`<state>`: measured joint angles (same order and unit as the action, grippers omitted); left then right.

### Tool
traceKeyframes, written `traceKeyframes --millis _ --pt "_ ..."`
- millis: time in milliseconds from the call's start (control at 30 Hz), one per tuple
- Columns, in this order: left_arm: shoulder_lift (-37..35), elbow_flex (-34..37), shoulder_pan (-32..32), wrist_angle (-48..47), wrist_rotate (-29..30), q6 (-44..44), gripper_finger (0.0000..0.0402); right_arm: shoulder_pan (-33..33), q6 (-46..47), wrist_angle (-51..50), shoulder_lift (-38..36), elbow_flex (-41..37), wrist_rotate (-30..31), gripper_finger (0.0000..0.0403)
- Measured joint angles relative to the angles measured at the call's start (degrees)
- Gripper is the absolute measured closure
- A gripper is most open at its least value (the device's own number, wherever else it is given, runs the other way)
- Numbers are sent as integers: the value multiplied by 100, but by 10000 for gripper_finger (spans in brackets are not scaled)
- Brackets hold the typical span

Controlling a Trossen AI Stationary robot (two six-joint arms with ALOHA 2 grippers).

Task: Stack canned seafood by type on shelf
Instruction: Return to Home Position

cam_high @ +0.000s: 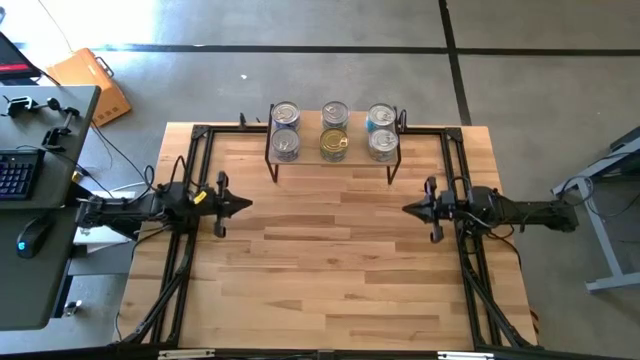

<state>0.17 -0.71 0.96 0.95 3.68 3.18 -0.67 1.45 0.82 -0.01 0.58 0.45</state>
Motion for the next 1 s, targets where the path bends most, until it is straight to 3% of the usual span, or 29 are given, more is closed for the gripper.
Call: traceKeyframes --millis 233,1000 --pt "4 0 -560 221 53 46 394 -175 0 1 0 0 0 403" --pt "4 0 -814 147 64 48 394 -148 0 2 42 0 0 402"
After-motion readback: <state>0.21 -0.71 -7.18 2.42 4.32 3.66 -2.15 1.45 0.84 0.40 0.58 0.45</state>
